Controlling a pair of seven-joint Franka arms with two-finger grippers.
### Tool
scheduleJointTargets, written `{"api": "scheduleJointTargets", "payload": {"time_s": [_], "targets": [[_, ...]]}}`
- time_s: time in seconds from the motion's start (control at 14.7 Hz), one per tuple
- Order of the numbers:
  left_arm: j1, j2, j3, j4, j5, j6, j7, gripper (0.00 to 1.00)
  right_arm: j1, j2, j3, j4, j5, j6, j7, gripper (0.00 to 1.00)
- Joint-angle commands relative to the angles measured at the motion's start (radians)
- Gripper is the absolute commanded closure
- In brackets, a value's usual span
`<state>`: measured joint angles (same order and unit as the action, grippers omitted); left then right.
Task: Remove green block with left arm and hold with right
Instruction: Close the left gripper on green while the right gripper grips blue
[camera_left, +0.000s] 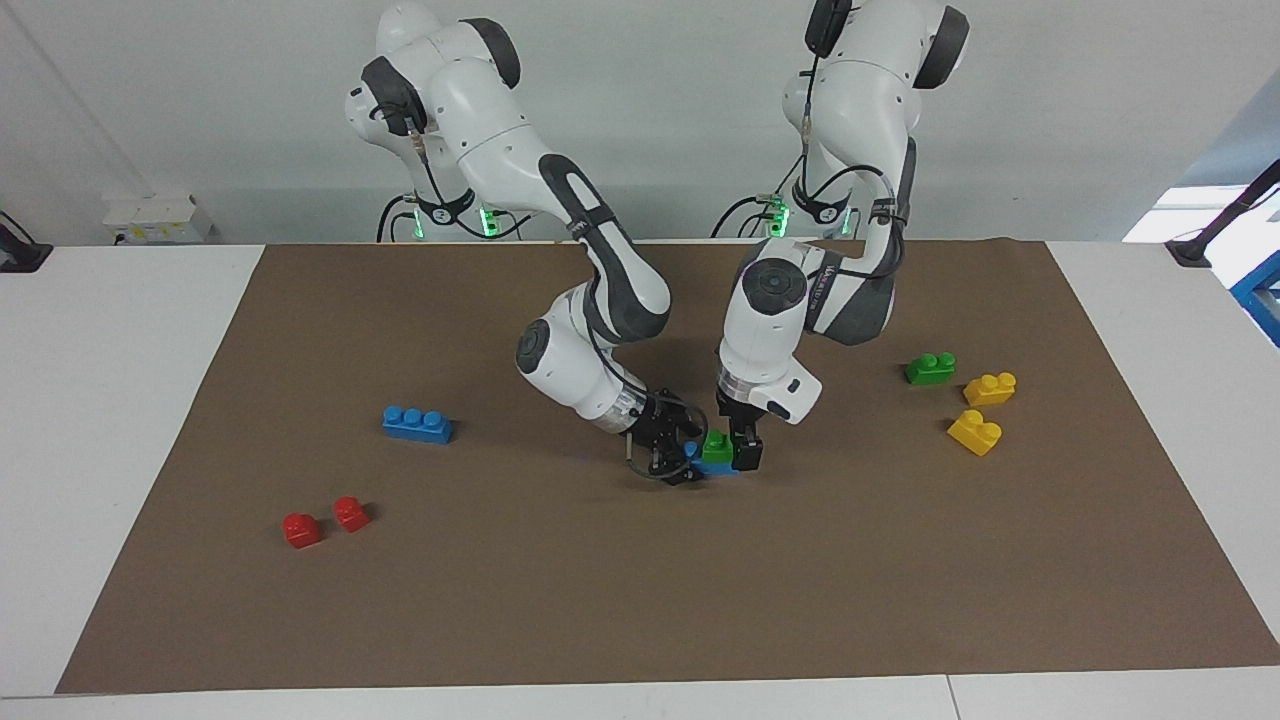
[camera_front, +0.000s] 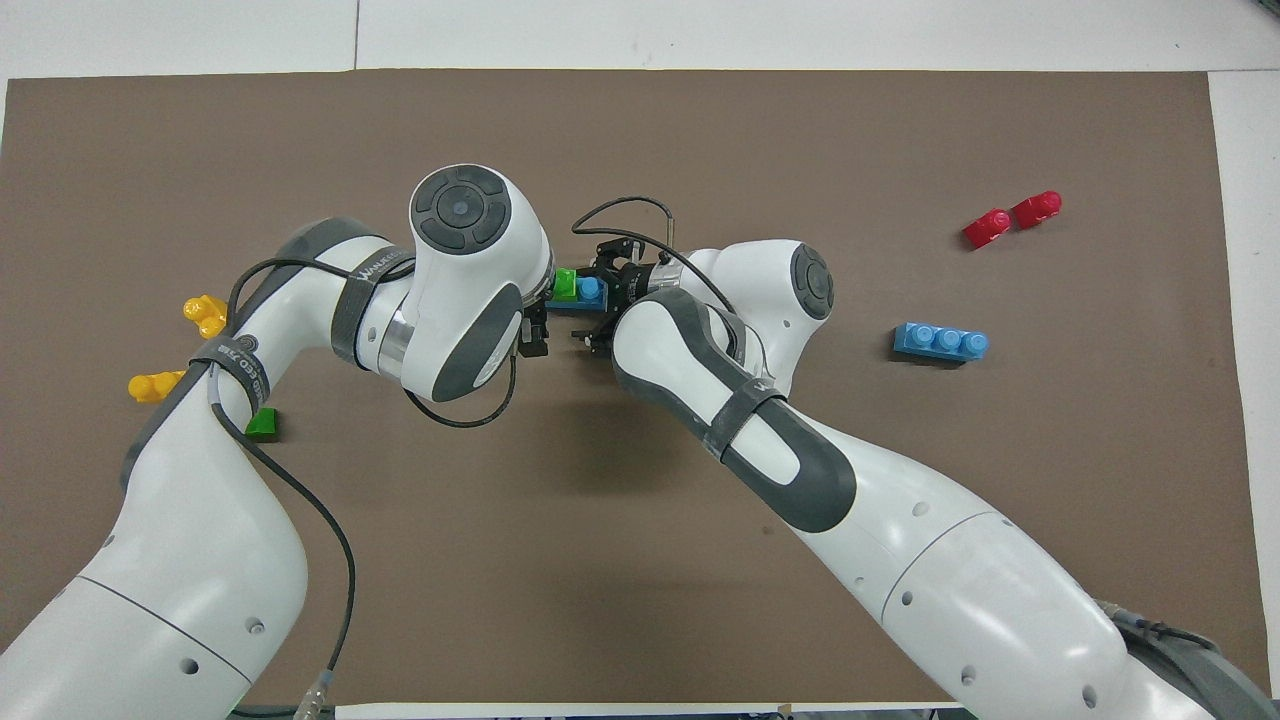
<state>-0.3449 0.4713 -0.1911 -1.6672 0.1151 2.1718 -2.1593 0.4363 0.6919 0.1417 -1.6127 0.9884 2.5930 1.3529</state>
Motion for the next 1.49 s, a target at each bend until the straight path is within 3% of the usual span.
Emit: {"api": "scheduleJointTargets", "payload": {"time_s": [0.0,0.14,0.68,0.88,1.36,1.43], "targets": [[0.007,-0.028,-0.002,-0.023,0.018,-0.015,0.004,0.0,-0.016,0.015,0.001,0.02,-0.008,-0.004,0.008,0.57],[0.007,-0.028,-0.002,-0.023,0.018,-0.014,0.004,0.0,-0.018,0.017,0.001,0.039,-0.023,-0.004,0.006,1.0],[0.007,-0.028,-0.004,-0.022,0.018,-0.009,0.004,0.0,-0.03,0.017,0.003,0.039,-0.053,-0.004,0.005,1.0],[0.006,-0.028,-0.004,-0.02,0.018,0.002,0.003,0.19,-0.028,0.018,0.003,0.037,-0.053,0.004,0.005,1.0],[-0.006,-0.026,-0.005,-0.023,0.014,0.036,-0.028,0.2,-0.03,0.017,0.003,0.04,-0.051,-0.007,0.008,1.0],[-0.008,-0.026,-0.004,-0.025,0.014,0.043,-0.036,0.3,-0.03,0.015,0.003,0.04,-0.051,-0.007,0.009,1.0]]}}
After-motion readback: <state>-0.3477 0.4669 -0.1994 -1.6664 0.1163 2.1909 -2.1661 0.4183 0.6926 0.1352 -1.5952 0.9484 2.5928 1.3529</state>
